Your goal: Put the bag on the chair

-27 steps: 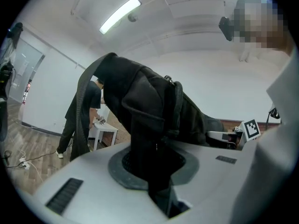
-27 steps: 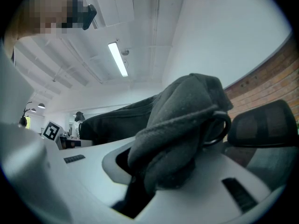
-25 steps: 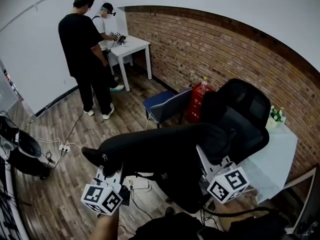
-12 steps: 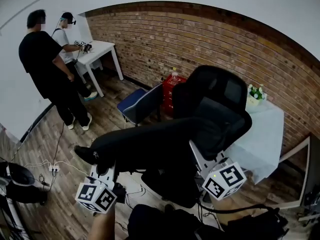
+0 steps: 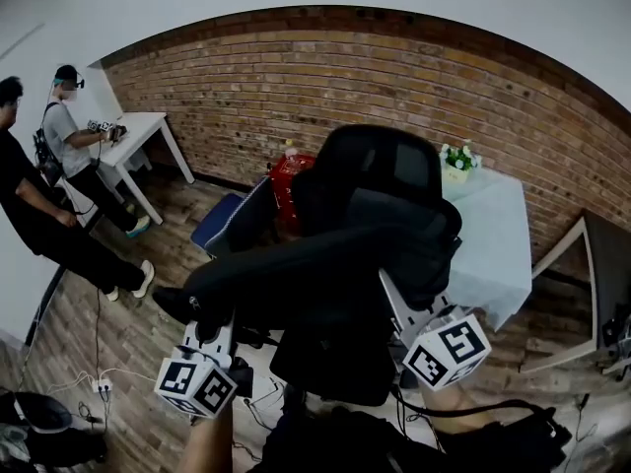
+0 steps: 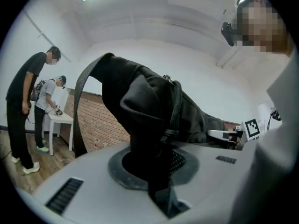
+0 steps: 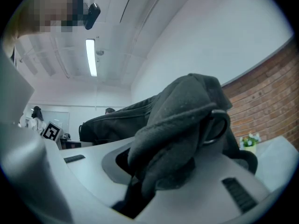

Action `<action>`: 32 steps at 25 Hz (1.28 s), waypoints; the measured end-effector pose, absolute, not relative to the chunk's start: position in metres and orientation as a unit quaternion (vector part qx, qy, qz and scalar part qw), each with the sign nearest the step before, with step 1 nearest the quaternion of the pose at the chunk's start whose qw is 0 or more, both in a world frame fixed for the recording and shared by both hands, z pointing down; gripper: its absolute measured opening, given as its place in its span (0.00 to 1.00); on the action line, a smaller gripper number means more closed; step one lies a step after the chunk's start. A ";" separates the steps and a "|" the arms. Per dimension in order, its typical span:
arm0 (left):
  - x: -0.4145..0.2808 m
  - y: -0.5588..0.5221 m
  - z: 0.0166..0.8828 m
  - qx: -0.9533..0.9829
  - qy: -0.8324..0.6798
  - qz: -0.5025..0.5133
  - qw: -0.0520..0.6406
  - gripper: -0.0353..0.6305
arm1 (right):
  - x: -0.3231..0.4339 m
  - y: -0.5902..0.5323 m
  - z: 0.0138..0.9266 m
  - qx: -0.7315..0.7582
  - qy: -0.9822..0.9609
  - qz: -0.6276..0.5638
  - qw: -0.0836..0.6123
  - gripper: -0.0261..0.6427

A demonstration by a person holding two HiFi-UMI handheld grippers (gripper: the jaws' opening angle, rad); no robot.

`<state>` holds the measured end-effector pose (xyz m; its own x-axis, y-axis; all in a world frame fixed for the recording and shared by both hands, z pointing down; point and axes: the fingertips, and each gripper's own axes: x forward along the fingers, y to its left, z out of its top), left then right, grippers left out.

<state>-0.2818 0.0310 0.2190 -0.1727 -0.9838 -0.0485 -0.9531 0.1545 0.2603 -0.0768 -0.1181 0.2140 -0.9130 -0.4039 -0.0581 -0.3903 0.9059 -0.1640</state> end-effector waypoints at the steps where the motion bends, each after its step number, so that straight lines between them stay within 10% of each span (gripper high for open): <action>1: -0.282 0.025 0.220 0.648 -0.750 -0.116 0.069 0.14 | -0.074 -0.120 0.214 -0.215 0.973 -0.074 0.045 0.15; 32: -0.305 -0.116 0.241 0.831 -0.534 -0.097 0.122 0.14 | -0.050 -0.128 0.226 -0.483 0.872 -0.065 0.038 0.15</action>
<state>-0.3049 -0.1160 0.2415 0.4105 -0.9113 -0.0315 -0.8640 -0.3998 0.3062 -0.0505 -0.1280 0.2263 -0.5304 -0.8478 -0.0026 -0.8380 0.5247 -0.1501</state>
